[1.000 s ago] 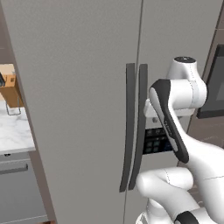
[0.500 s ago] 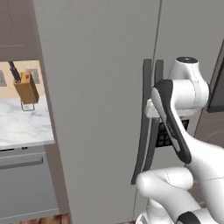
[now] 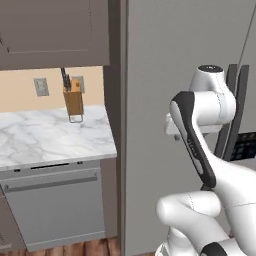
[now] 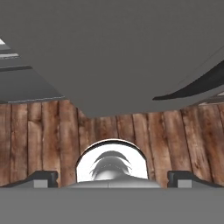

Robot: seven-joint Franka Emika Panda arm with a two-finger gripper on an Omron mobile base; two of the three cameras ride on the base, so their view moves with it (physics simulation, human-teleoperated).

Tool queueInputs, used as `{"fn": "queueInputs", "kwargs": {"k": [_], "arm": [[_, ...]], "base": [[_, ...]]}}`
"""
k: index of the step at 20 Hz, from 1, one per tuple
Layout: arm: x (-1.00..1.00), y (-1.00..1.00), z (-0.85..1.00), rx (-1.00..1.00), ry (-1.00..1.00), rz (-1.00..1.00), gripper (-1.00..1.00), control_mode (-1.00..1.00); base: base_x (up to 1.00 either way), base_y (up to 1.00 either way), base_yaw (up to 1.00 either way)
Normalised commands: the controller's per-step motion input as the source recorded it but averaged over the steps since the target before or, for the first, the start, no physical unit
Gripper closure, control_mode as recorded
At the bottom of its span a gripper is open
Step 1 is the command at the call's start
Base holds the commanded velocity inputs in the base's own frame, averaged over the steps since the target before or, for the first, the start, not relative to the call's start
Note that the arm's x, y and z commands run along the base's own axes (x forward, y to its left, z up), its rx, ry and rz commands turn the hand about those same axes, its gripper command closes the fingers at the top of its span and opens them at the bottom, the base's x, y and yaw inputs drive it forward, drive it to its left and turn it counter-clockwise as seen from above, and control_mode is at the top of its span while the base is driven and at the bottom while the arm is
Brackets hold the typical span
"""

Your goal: Open the freezer door, pick up the ice cube tray from the freezer, and place it on the dining counter.

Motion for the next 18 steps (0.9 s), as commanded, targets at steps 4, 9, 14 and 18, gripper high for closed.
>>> {"fn": "queueInputs", "kwargs": {"k": [4,9,14,18], "arm": [[0.00,0.00,0.00,0.00,0.00,0.00,-1.00,1.00],[0.00,0.00,0.00,0.00,0.00,0.00,-1.00,1.00],[0.00,0.00,0.00,0.00,0.00,0.00,-1.00,1.00],[0.00,0.00,0.00,0.00,0.00,0.00,-1.00,1.00]], "base": [[0.10,0.06,0.00],[0.29,-0.14,0.00],[0.21,-0.24,0.00],[0.01,0.00,0.00]]}}
